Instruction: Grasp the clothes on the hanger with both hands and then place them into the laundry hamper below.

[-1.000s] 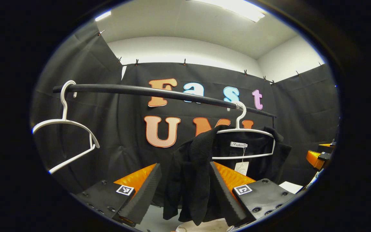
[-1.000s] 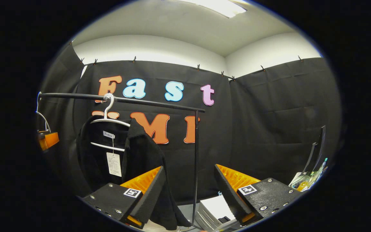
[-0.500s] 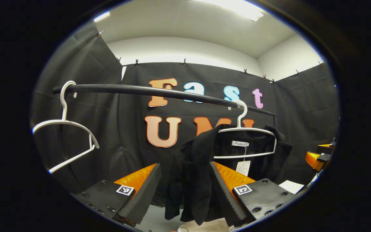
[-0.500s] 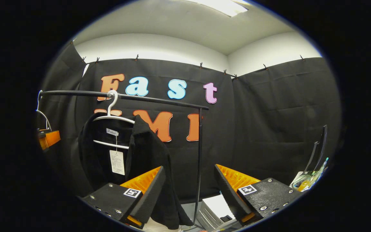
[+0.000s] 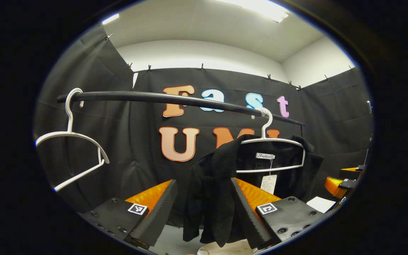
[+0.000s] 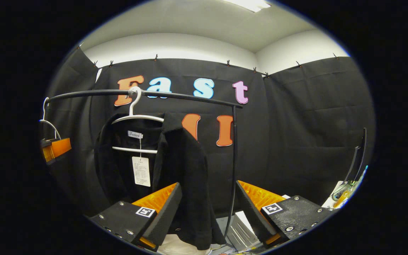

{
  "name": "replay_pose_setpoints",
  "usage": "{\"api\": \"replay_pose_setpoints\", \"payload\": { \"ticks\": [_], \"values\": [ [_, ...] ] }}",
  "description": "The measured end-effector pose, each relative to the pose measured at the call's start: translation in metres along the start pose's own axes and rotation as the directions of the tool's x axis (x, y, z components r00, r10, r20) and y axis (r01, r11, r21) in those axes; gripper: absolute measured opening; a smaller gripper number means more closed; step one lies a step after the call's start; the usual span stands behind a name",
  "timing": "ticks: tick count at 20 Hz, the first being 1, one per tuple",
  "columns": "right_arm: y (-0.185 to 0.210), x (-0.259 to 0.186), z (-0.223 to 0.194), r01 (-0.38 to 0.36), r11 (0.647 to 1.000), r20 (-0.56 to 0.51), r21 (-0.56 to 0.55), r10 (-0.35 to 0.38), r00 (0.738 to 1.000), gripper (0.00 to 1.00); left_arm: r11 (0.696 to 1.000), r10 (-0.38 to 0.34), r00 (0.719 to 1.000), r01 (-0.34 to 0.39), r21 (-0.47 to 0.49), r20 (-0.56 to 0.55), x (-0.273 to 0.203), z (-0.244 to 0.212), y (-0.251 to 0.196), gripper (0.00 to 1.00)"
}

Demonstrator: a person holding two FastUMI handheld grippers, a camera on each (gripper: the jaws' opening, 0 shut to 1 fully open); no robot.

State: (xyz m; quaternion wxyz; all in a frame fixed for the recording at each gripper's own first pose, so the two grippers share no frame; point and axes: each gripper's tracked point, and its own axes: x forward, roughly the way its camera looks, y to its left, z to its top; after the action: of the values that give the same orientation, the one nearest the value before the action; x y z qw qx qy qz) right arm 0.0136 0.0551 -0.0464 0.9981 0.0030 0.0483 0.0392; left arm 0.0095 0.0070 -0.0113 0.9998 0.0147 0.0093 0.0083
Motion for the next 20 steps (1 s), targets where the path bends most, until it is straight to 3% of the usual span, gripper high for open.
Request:
{"api": "replay_pose_setpoints", "payload": {
  "ticks": [5, 8, 9, 10, 11, 14, 20],
  "values": [
    [0.039, 0.019, -0.029, -0.064, 0.997, -0.054, 0.042, 0.066, 0.996, 0.94, 1.0, 0.009, 1.0, -0.009, -0.002, -0.015, 0.002, -0.007, 0.009, 0.93],
    [0.057, 0.029, -0.041, -0.087, 0.995, -0.069, 0.05, 0.09, 0.994, 0.94, 1.0, 0.013, 1.0, -0.013, -0.001, -0.021, 0.003, -0.01, 0.015, 1.0],
    [0.062, 0.032, -0.045, -0.09, 0.995, -0.075, 0.048, 0.093, 0.993, 0.94, 1.0, 0.009, 1.0, -0.009, -0.003, -0.025, 0.003, -0.012, 0.015, 1.0],
    [0.065, 0.035, -0.049, -0.092, 0.995, -0.082, 0.044, 0.096, 0.992, 0.94, 1.0, 0.003, 1.0, -0.003, -0.002, -0.03, 0.004, -0.014, 0.015, 0.93],
    [0.069, 0.039, -0.053, -0.091, 0.995, -0.086, 0.041, 0.095, 0.992, 0.94, 1.0, 0.001, 0.999, -0.001, 0.002, -0.035, 0.005, -0.015, 0.015, 0.96],
    [0.071, 0.059, -0.063, -0.069, 0.997, -0.094, 0.033, 0.071, 0.993, 0.94, 1.0, 0.008, 0.999, -0.007, 0.009, -0.049, 0.008, -0.022, 0.015, 0.93],
    [0.066, 0.096, -0.071, -0.033, 0.999, -0.091, 0.003, 0.033, 0.995, 0.94, 1.0, -0.019, 0.998, 0.019, 0.008, -0.058, 0.023, -0.03, 0.004, 0.96]
  ]
}}
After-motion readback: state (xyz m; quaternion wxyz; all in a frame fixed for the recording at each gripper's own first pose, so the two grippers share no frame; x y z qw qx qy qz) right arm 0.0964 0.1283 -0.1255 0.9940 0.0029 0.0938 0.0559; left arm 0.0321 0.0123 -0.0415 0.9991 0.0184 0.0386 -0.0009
